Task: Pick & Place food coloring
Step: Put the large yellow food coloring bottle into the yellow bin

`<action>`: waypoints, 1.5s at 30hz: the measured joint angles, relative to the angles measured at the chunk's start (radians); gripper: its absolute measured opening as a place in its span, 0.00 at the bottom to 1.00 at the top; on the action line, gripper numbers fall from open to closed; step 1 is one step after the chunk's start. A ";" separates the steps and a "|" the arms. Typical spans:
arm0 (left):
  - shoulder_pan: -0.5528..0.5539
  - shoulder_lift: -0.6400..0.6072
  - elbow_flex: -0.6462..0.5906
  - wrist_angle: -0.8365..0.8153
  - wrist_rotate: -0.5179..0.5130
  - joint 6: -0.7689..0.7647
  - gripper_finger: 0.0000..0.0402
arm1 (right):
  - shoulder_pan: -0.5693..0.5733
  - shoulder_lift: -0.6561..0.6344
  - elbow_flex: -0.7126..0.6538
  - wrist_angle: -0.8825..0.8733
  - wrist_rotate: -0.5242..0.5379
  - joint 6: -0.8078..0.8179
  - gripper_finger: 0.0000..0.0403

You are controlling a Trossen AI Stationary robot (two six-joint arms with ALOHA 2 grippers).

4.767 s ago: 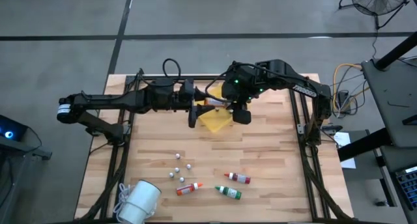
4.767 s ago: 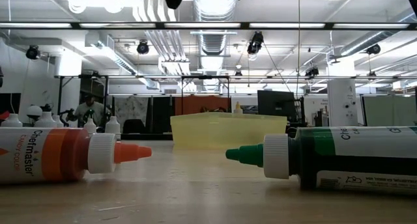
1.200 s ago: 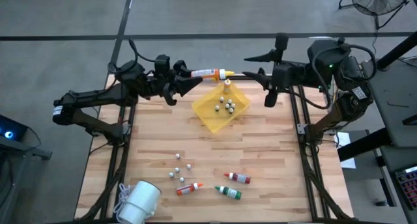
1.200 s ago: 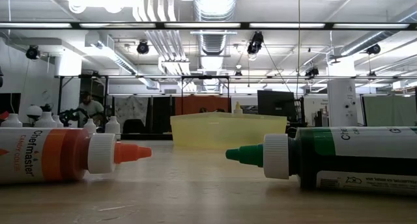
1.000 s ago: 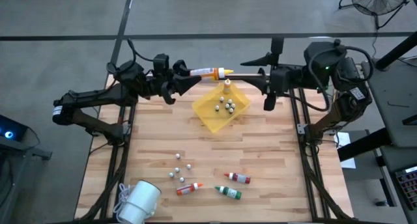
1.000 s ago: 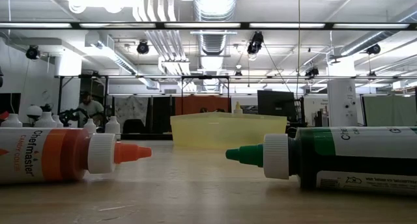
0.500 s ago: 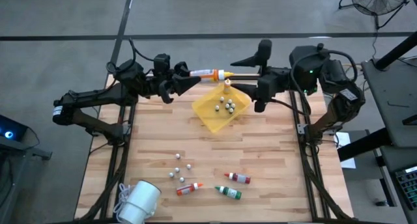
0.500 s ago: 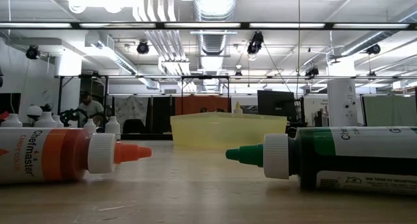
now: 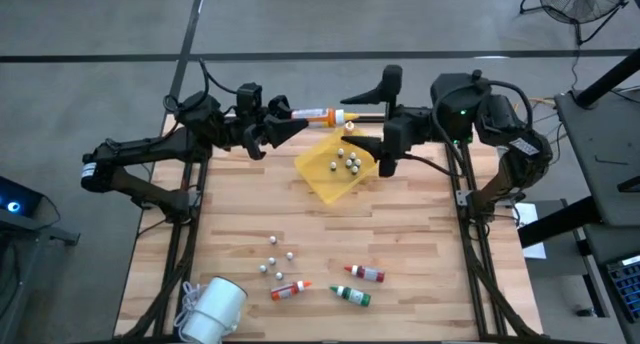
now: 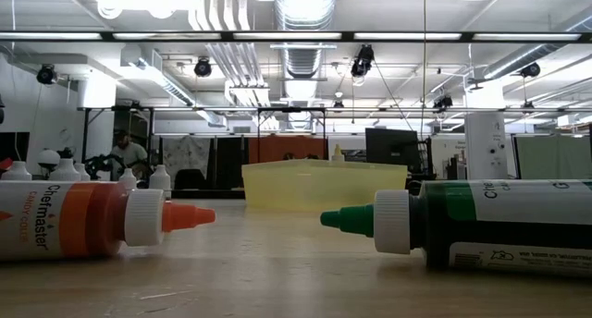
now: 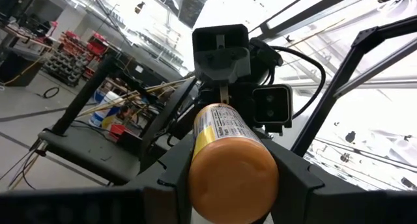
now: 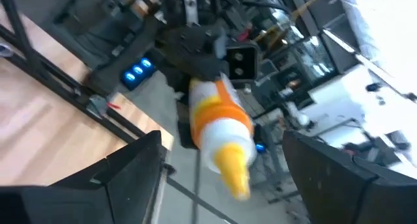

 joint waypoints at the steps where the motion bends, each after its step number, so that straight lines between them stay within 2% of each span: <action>1: 0.000 0.000 0.000 -0.001 0.006 0.000 0.30 | 0.000 0.002 0.000 -0.001 -0.004 0.007 0.77; 15: 0.000 0.001 0.000 -0.001 0.021 0.000 0.30 | -0.003 0.024 0.000 0.029 -0.003 0.014 0.69; 31: 0.000 0.002 -0.001 -0.005 0.023 0.000 0.30 | -0.002 0.026 0.000 0.016 0.002 0.010 0.28; 40: -0.001 0.002 -0.001 -0.004 0.023 0.011 0.31 | -0.002 0.025 0.000 0.013 0.002 0.006 0.27; 45: 0.000 0.002 -0.001 -0.002 0.017 0.043 0.39 | -0.002 0.023 0.000 0.005 0.030 0.003 0.27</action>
